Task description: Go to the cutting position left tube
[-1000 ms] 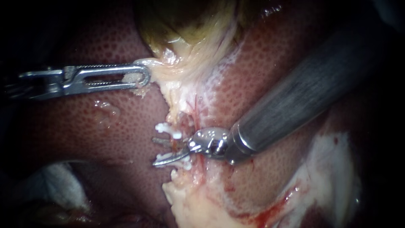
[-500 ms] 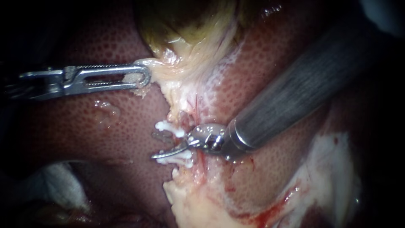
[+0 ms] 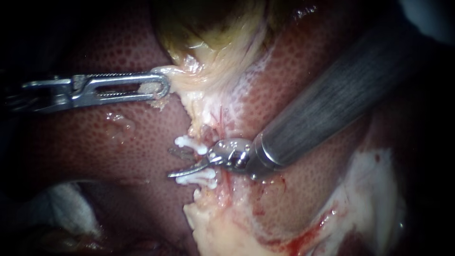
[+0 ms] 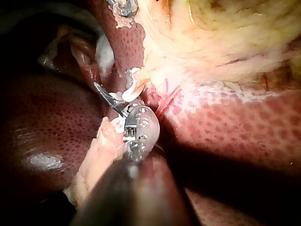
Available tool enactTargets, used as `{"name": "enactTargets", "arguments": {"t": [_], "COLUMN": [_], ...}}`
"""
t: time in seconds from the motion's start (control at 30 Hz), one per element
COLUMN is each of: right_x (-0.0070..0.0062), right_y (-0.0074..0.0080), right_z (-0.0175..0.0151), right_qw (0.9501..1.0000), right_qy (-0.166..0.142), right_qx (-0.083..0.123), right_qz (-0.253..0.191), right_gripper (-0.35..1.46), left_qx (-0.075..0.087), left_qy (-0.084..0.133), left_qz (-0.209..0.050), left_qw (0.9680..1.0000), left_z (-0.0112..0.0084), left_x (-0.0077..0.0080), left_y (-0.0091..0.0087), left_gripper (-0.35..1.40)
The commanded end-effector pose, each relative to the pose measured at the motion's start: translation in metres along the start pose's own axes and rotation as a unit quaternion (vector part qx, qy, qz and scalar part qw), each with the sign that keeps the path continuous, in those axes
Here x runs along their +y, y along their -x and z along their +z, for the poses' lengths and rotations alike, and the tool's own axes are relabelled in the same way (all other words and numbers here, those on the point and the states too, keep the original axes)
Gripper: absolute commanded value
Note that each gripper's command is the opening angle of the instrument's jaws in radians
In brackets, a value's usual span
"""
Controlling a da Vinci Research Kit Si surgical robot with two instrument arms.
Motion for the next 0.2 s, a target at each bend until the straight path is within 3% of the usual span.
{"name": "enactTargets", "arguments": {"t": [0.03,0.2], "right_x": [0.0000,0.0000], "right_y": [0.0000,0.0000], "right_z": [0.0000,-0.0001], "right_qw": [1.0000,1.0000], "right_qy": [0.000,0.000], "right_qx": [0.000,0.000], "right_qz": [0.000,0.000], "right_gripper": [0.94,0.96], "left_qx": [0.000,0.000], "left_qy": [0.000,0.000], "left_qz": [0.000,0.000], "left_qw": [1.0000,1.0000], "left_z": [0.0000,0.0000], "left_x": [0.0000,-0.0001], "left_y": [0.0000,0.0000], "left_gripper": [-0.35,-0.35]}}
